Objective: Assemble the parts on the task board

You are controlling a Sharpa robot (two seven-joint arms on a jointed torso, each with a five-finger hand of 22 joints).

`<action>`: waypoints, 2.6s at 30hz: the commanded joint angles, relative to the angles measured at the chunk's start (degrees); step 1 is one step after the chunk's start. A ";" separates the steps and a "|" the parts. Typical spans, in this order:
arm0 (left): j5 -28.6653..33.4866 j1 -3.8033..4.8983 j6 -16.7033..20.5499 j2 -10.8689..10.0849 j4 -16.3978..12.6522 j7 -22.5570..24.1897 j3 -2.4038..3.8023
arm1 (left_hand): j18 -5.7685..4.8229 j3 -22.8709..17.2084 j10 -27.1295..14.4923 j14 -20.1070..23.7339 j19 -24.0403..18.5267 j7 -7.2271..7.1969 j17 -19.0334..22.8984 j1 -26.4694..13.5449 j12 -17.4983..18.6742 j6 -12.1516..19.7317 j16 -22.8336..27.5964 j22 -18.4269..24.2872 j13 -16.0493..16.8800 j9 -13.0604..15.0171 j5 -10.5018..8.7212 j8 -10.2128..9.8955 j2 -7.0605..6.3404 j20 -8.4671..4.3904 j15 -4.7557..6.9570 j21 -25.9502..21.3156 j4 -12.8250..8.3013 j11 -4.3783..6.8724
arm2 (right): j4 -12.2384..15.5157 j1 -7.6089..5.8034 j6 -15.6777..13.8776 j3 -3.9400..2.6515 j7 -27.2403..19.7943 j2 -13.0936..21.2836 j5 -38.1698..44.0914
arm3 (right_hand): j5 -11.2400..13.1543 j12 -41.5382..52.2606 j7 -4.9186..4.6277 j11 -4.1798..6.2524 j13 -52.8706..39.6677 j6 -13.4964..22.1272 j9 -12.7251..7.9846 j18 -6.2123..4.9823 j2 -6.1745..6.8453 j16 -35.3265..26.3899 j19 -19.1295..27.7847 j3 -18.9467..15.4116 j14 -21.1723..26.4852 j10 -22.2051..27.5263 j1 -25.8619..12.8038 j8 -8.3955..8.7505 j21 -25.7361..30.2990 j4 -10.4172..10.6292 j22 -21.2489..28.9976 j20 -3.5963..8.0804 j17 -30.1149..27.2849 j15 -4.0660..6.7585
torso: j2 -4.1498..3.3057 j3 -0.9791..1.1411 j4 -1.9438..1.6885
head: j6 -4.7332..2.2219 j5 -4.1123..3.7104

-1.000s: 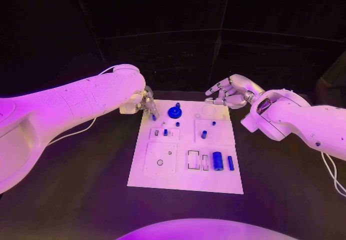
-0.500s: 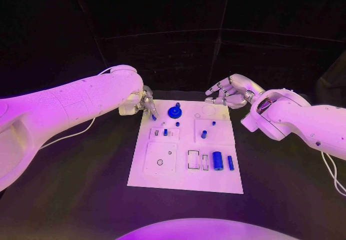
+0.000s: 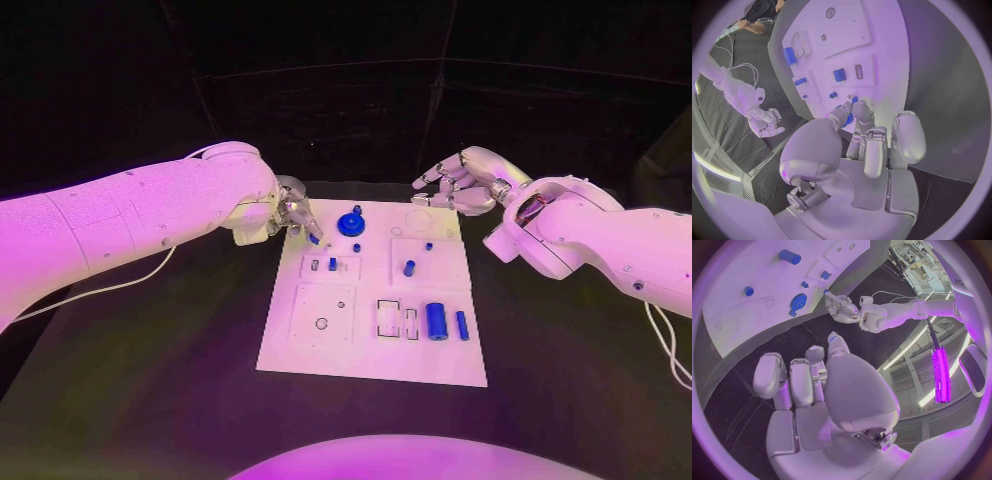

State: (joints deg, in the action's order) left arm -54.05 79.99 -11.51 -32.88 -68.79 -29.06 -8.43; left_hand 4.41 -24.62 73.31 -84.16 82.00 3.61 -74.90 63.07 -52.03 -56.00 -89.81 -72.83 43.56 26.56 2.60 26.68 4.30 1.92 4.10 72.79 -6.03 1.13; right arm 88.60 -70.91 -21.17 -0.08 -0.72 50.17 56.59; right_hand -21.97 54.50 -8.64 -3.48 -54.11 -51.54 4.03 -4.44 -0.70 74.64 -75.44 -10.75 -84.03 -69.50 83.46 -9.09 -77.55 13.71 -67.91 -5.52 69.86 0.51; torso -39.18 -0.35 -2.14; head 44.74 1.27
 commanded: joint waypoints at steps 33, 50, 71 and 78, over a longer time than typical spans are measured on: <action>-8.01 -3.79 8.06 -5.54 -9.78 0.21 -0.16 | -0.10 -9.75 0.69 -5.84 0.55 -0.62 -15.10 -2.55 -0.91 0.31 -0.19 -0.67 0.11 1.39 0.15 2.31 -1.23 -0.27 0.51 0.68 -5.05 0.20 | -0.53 -0.09 0.59 -0.01 -0.47 -0.33 -0.25 | -0.56 -0.07 0.03 0.01 -0.01 0.38 -0.07 -0.57 -0.34 -0.22 0.34 -0.47 -1.77 0.38 0.12 -0.39 0.30 0.00 0.09 0.00 0.04 0.32 | -0.05 0.00 0.02 | 0.59 0.88; -9.34 -4.10 6.53 -5.50 -10.27 -0.01 -0.78 | -0.09 -10.02 0.63 -5.84 0.55 -0.65 -15.10 -2.72 -0.86 0.38 -0.19 -0.67 0.03 1.47 0.14 2.48 -1.33 -0.28 0.53 0.66 -4.98 0.22 | -0.62 -0.09 0.70 -0.01 -0.55 -0.48 -0.25 | -0.56 -0.07 0.03 0.01 -0.01 0.38 -0.07 -0.57 -0.34 -0.22 0.34 -0.47 -1.77 0.38 0.12 -0.39 0.30 0.00 0.09 0.00 0.04 0.32 | -0.05 0.00 0.04 | 0.78 1.03; -8.94 -4.15 4.41 -6.48 -11.43 -0.18 -1.37 | -0.09 -10.38 0.58 -5.84 0.52 -0.72 -15.10 -3.19 -0.81 0.36 -0.19 -0.64 -0.10 1.62 0.13 2.90 -1.64 -0.30 0.54 0.59 -4.76 0.25 | -0.66 -0.09 0.69 -0.01 -0.56 -0.62 -0.17 | -0.74 -0.04 0.03 0.01 -0.01 0.39 -0.07 -0.57 -0.38 -0.26 0.34 -0.50 -1.77 0.38 0.17 -0.42 0.31 0.01 0.09 0.00 0.02 0.32 | -0.02 0.00 0.04 | 0.85 1.07; -8.71 -4.15 4.23 -6.57 -11.47 -0.21 -1.40 | -0.08 -10.53 0.58 -5.84 0.51 -0.77 -15.10 -3.41 -0.82 0.33 -0.19 -0.64 -0.12 1.70 0.13 3.12 -1.78 -0.31 0.56 0.57 -4.65 0.29 | -0.72 -0.09 0.70 -0.01 -0.55 -0.66 -0.16 | -0.74 -0.04 0.03 0.01 -0.01 0.39 -0.07 -0.57 -0.38 -0.26 0.34 -0.50 -1.77 0.38 0.17 -0.42 0.31 0.01 0.09 0.00 0.02 0.32 | -0.04 0.00 0.05 | 0.86 1.08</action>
State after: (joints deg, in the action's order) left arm -62.90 76.10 -5.27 -39.43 -80.11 -28.92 -9.57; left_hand 4.41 -30.95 73.90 -83.96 82.18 3.36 -74.90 59.82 -52.84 -55.47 -89.81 -73.47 43.52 28.36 2.56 29.54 1.95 1.74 4.30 73.23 -6.88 0.89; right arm 87.83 -70.90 -20.72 -0.06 -0.78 49.57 56.49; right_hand -22.51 54.50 -8.64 -3.48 -54.10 -51.54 4.03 -4.44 -0.70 74.64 -75.44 -10.87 -84.03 -69.50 83.46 -9.30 -77.55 13.84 -67.91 -5.52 69.84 0.52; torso -39.20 -0.35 -2.10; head 45.61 2.33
